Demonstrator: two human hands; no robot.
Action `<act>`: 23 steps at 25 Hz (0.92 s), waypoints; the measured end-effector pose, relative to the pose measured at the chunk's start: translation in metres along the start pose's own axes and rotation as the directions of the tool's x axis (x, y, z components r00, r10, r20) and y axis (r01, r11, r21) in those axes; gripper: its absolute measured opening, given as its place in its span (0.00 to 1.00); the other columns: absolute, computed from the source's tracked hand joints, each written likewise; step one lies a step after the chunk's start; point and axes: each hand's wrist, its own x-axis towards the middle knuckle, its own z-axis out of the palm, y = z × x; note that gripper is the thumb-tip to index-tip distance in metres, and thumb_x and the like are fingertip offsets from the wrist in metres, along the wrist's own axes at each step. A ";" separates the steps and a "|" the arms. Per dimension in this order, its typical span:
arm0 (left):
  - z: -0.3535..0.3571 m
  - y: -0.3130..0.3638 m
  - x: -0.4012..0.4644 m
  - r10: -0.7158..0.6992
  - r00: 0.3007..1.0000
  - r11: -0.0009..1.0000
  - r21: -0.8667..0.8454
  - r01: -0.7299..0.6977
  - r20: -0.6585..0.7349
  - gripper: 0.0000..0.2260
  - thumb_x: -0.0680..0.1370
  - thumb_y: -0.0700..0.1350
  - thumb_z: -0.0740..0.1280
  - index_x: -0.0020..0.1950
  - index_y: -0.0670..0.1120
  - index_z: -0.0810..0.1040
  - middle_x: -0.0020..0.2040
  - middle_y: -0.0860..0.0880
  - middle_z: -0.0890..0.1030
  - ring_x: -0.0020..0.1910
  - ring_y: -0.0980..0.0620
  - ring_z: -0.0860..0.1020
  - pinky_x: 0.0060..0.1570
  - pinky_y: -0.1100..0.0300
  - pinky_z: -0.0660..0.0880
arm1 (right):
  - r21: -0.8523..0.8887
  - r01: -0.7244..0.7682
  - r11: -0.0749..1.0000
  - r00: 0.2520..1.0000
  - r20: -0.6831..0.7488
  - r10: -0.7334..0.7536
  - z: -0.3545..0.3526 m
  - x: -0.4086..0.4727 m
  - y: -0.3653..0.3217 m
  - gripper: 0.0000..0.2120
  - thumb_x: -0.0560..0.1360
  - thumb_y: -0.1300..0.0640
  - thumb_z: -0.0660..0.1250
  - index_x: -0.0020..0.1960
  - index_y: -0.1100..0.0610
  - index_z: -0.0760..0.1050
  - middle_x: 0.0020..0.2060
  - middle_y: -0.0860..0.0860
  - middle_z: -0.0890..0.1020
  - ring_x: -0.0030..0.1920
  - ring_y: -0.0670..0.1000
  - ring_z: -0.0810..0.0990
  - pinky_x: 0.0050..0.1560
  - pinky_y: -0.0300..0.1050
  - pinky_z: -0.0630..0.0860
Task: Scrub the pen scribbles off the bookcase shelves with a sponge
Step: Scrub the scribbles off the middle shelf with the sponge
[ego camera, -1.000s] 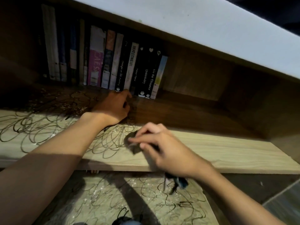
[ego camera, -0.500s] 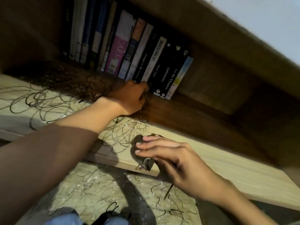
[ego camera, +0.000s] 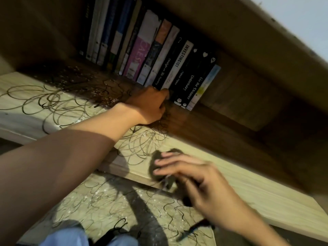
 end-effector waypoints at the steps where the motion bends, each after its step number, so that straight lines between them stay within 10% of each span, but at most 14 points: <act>1: -0.001 0.001 -0.001 -0.005 1.000 1.000 0.006 0.005 0.003 0.15 0.79 0.44 0.60 0.65 0.48 0.70 0.49 0.42 0.78 0.48 0.41 0.77 0.44 0.54 0.74 | -0.038 -0.071 0.997 0.996 -0.063 0.068 -0.011 -0.002 0.016 0.22 0.74 0.74 0.63 0.56 0.50 0.81 0.58 0.39 0.80 0.64 0.39 0.74 0.69 0.41 0.68; 4: -0.003 0.003 -0.002 0.005 1.000 1.000 0.020 -0.005 -0.008 0.16 0.79 0.43 0.60 0.66 0.47 0.70 0.49 0.42 0.78 0.50 0.41 0.76 0.44 0.54 0.74 | -0.169 -0.245 0.955 0.952 -0.227 0.204 -0.028 0.004 0.035 0.20 0.74 0.73 0.63 0.55 0.51 0.82 0.55 0.40 0.81 0.60 0.35 0.75 0.65 0.41 0.72; 10: -0.002 0.002 -0.002 -0.022 0.999 1.000 -0.015 0.022 0.030 0.17 0.79 0.44 0.60 0.68 0.48 0.68 0.52 0.42 0.77 0.49 0.41 0.76 0.42 0.57 0.70 | -0.061 0.055 0.997 0.997 0.050 -0.052 0.010 0.007 -0.018 0.25 0.72 0.74 0.64 0.62 0.52 0.79 0.62 0.42 0.78 0.68 0.39 0.69 0.71 0.38 0.63; 16: -0.003 0.002 -0.003 -0.021 1.000 1.000 0.008 0.021 0.014 0.16 0.79 0.45 0.60 0.68 0.48 0.68 0.46 0.44 0.75 0.44 0.43 0.74 0.39 0.57 0.68 | -0.223 -0.102 0.969 0.987 -0.146 0.070 -0.020 -0.013 0.026 0.22 0.71 0.71 0.64 0.57 0.51 0.82 0.59 0.42 0.80 0.65 0.39 0.74 0.66 0.48 0.71; 23: -0.006 0.005 -0.008 -0.041 0.999 0.999 -0.014 0.041 0.013 0.17 0.79 0.44 0.61 0.68 0.47 0.69 0.53 0.42 0.77 0.52 0.42 0.75 0.46 0.56 0.72 | -0.057 0.088 0.995 0.995 -0.031 -0.090 0.018 -0.004 -0.020 0.23 0.69 0.72 0.62 0.59 0.54 0.80 0.62 0.43 0.79 0.68 0.41 0.70 0.71 0.43 0.66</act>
